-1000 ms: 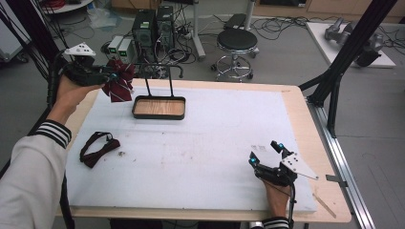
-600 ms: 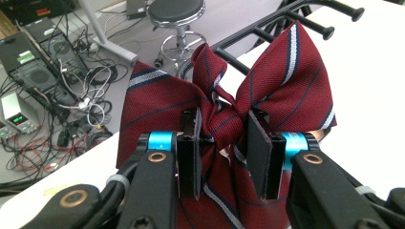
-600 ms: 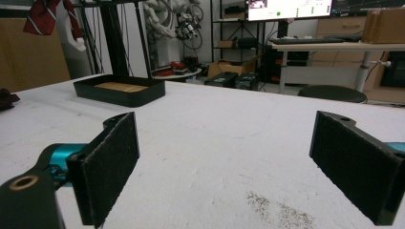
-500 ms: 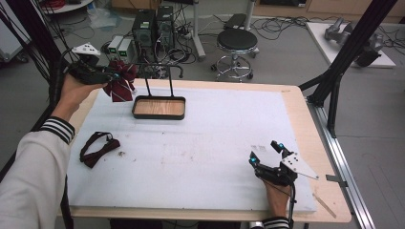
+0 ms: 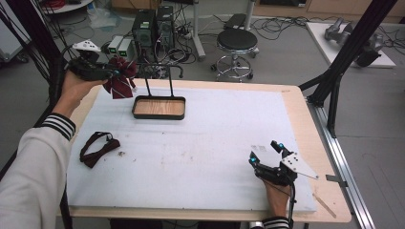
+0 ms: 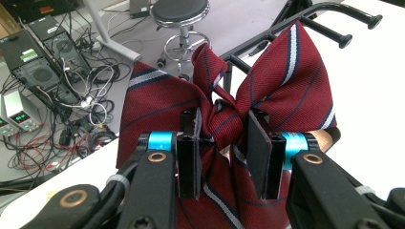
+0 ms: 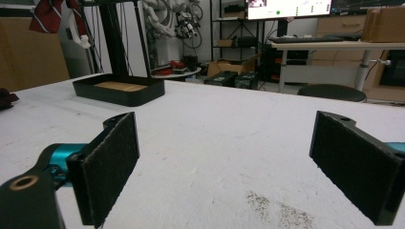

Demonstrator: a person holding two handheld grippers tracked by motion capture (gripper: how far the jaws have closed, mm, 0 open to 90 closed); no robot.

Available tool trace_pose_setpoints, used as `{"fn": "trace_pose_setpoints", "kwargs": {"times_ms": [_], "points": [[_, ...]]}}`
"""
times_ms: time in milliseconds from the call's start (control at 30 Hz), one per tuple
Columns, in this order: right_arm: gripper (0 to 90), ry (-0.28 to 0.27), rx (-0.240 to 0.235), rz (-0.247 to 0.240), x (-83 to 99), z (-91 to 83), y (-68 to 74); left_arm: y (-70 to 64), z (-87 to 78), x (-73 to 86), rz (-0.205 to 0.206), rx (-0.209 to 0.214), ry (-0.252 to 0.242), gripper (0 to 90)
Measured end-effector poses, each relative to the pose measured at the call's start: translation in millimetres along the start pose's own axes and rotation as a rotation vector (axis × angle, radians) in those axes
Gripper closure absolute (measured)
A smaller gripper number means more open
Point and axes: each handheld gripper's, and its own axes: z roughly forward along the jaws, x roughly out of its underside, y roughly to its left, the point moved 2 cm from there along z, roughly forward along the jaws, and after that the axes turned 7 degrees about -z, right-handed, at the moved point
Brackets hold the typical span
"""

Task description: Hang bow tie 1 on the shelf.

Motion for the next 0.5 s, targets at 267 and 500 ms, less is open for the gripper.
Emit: {"fn": "trace_pose_setpoints", "kwargs": {"times_ms": [267,500], "points": [[8.8,0.003,-0.001,0.002,0.1,-0.1,0.5,4.6,4.3,-2.2,-0.004,-0.019,0.014,67.8],[8.8,0.002,-0.003,-0.002,0.0,0.1,0.4,10.1,5.5,-0.6,-0.032,-0.063,0.018,67.8]]}}
